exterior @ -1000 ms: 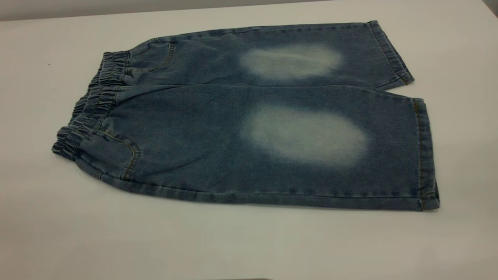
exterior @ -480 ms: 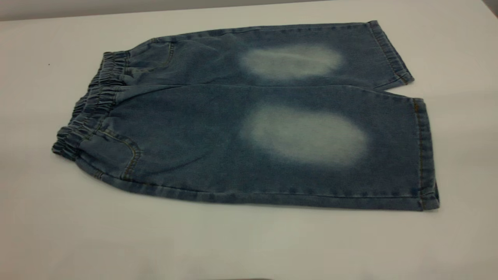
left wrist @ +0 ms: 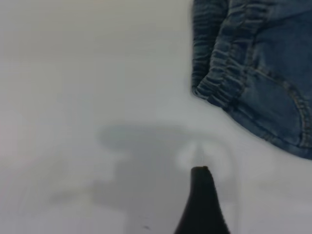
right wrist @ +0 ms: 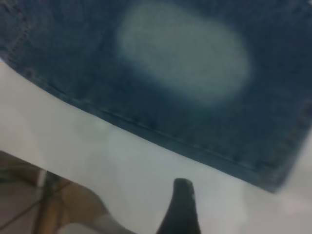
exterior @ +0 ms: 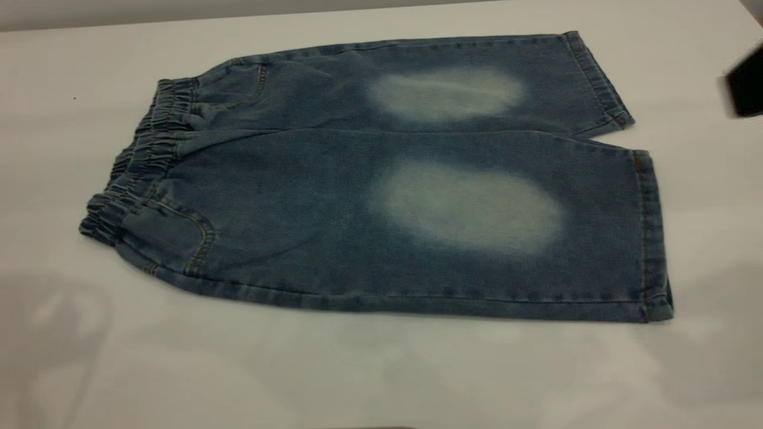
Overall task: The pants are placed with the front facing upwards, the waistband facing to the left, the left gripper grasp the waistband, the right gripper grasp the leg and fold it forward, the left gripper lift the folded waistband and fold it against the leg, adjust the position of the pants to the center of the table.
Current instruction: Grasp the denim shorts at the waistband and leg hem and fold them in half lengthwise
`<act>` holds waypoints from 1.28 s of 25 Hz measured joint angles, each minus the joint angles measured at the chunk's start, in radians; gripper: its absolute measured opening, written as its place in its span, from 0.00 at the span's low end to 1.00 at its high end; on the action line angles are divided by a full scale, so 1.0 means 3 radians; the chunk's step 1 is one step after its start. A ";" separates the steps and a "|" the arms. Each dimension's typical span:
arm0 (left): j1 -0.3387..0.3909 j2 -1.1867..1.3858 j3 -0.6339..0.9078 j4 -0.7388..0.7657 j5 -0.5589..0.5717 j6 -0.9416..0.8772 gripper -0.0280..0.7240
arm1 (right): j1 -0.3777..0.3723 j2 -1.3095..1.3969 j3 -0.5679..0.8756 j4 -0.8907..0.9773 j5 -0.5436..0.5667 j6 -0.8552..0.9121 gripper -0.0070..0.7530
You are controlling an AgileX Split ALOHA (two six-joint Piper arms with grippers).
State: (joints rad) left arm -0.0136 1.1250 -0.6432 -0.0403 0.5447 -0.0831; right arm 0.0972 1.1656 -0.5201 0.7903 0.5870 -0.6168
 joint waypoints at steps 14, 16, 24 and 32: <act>0.0000 0.2182 -0.0764 -0.0305 -0.0525 -0.0364 0.70 | 0.0000 0.1135 -0.0325 0.1548 -0.0172 -0.1265 0.72; 0.0000 0.2356 -0.0838 -0.0429 -0.0525 -0.0349 0.70 | 0.0000 0.1156 -0.0325 0.1557 -0.0184 -0.1281 0.72; 0.0000 0.2684 -0.0878 -0.0551 -0.0569 -0.0348 0.70 | 0.0000 0.1160 -0.0325 0.1569 -0.0225 -0.1295 0.72; -0.0043 0.3001 -0.0878 -0.0693 -0.0818 -0.0358 0.70 | 0.0000 0.1160 -0.0325 0.1573 -0.0225 -0.1297 0.72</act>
State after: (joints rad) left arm -0.0264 2.0252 -0.9064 -0.2481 0.2991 -0.1905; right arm 0.0972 1.5137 -0.6175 1.2622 0.5196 -1.0058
